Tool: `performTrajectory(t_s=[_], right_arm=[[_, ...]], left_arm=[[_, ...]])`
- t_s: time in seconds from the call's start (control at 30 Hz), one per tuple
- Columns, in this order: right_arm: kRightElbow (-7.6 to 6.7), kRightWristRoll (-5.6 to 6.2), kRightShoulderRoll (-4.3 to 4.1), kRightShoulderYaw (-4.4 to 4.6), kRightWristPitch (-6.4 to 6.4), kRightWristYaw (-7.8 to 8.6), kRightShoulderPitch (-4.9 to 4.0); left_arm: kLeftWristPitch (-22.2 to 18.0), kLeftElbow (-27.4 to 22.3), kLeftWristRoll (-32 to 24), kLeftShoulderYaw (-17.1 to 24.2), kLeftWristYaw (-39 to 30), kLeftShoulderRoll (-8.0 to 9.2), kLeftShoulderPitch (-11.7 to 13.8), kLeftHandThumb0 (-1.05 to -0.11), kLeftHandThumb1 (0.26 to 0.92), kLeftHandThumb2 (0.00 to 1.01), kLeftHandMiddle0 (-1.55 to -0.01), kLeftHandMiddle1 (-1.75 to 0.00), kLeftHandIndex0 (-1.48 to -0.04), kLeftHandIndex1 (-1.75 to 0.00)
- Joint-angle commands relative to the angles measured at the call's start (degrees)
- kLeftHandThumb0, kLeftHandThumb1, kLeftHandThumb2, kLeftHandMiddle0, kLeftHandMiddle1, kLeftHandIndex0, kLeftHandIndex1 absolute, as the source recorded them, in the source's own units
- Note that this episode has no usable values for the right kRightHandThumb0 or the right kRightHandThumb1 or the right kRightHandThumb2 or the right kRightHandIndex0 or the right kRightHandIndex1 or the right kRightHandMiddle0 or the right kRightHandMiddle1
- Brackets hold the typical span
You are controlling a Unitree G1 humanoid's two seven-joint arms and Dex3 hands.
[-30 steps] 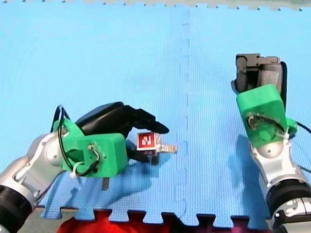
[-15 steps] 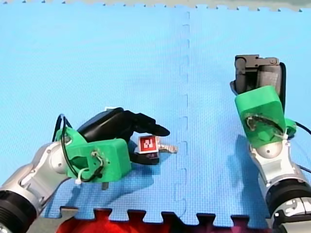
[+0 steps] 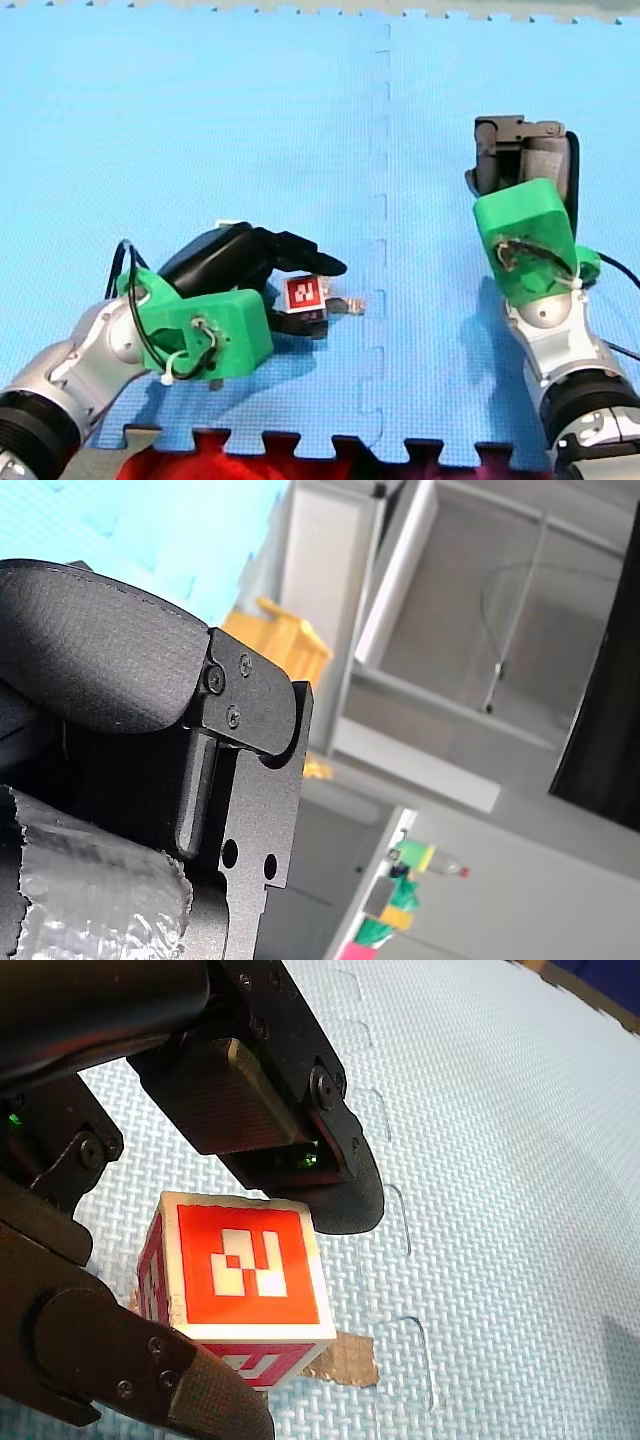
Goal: Stack cube left
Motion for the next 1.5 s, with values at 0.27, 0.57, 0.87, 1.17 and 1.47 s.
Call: performTrajectory(t_s=[0.27,0.57,0.87,1.17,1.47], right_arm=[[0.05,0.25,0.80,-0.06,0.66,-0.58,-0.52],[0.28,-0.07,1.49,0.21,1.05,-1.81,-0.78],[0.20,0.29,1.87,0.05,1.31,-1.90,-0.90],[0.49,0.05,1.85,0.18,1.58,-2.30,-0.93],[0.72,0.08,1.78,0.23,1.49,-2.21,-0.76]], left_arm=[[-1.7,5.2,1.5,-0.7,3.7,-0.78,-1.1,-0.475,0.768,0.00,-0.99,-1.75,-1.28,0.00],[-3.0,7.0,3.9,-2.2,8.2,-0.51,-1.2,-0.476,0.778,0.01,-0.98,-1.75,-1.28,0.00],[-5.1,9.2,1.0,-1.5,1.7,-0.37,-2.2,-0.772,0.752,0.01,-0.85,-1.75,-0.64,-0.01],[-5.8,8.9,-0.8,-0.7,-1.5,-0.20,-1.8,-0.880,0.761,0.01,-0.86,-1.75,-0.59,0.00],[-7.7,11.2,-1.1,-0.7,-3.3,-0.21,-2.5,-0.926,0.766,0.00,-0.88,-1.75,-0.41,0.00]])
